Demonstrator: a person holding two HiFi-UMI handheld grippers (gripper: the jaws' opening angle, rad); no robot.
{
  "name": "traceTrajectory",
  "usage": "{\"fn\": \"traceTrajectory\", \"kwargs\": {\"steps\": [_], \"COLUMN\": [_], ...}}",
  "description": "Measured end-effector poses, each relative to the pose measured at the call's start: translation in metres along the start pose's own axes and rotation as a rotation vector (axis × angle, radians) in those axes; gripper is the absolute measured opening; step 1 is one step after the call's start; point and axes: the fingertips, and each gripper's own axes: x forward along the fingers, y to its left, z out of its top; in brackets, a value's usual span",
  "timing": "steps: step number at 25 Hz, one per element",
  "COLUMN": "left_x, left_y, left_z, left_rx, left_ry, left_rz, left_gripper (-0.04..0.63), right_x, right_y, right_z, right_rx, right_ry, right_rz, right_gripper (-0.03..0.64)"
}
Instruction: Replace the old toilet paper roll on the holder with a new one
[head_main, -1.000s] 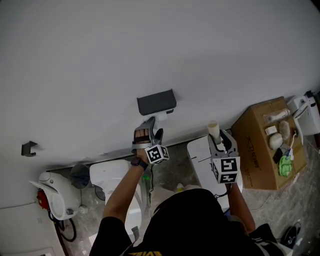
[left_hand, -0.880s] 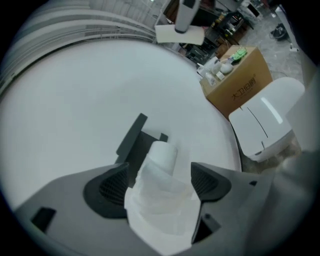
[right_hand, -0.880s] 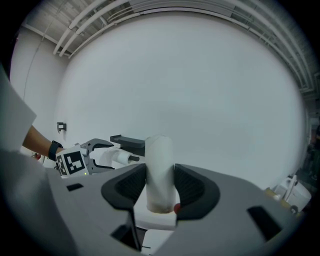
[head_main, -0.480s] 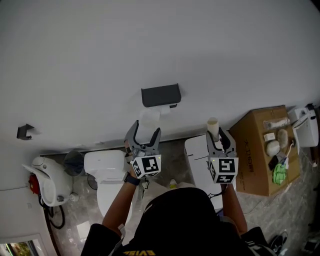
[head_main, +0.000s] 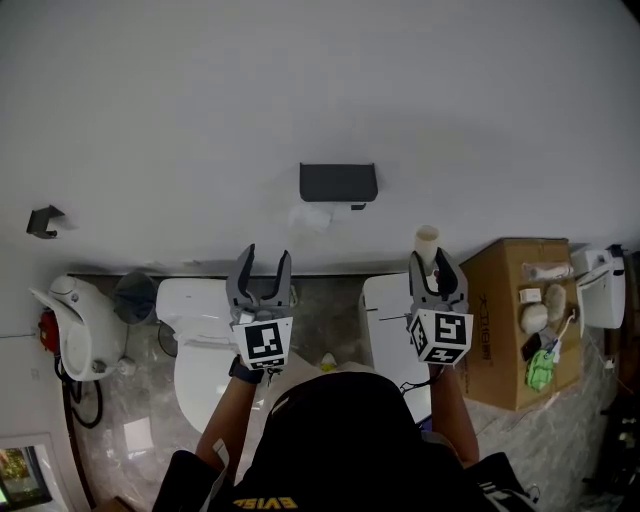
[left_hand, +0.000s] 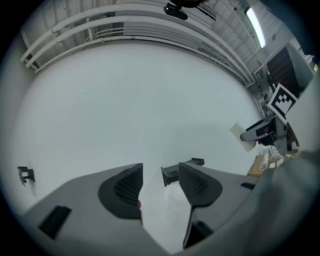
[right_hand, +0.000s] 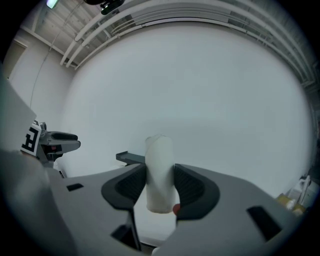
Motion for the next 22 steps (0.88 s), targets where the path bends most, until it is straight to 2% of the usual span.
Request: {"fn": "traceTrajectory", "kwargs": {"steps": [4,6,8,10,12,16,22], "left_x": [-0.012,-0.017,-0.025,-0.031,-0.034,-0.036,-0.033], "left_y": [-0.001,0.001,0.004,0.009,0.016,0.027,0.044], "left_z": [0.008,0.019,0.03,0.033,0.033,0.03,0.015], "left_rx": [-0.042,-0.082,-0.125,-0.132,-0.151,-0.221,-0.205], "left_ry": [-0.021,-0.063,-0.092,-0.094,-0.103,-0.119,-0.067], "left_rz": [0.002,0.023,0.05,0.057,0.062,0.055,0.073], "left_gripper": [0.198,0.182,0.131,0.062,0.033,0.012,0.012], "right_x": [0.006,0.006,0.008,0.01,0.011,0.008,0.006], "right_y": [0.016,0.021,0.024,0.027,0.03,0.035,0.017], "right_z": [0.025,0.032,0.032,0.031,0.033,0.036,0.033], "right_rx": [-0.036,-0.061,-0.07,-0.071,-0.072,-0.08,-0.095], "right_ry": [-0.066,-0.085,-0.086,-0.08,-0.085,-0.101,-0.089], "right_rz": [0.028,0.038,0.047,0.054,0.059,0.068,0.047], "right_gripper": [0.176,0.176,0.175,0.175,0.175,0.173,0.172]}}
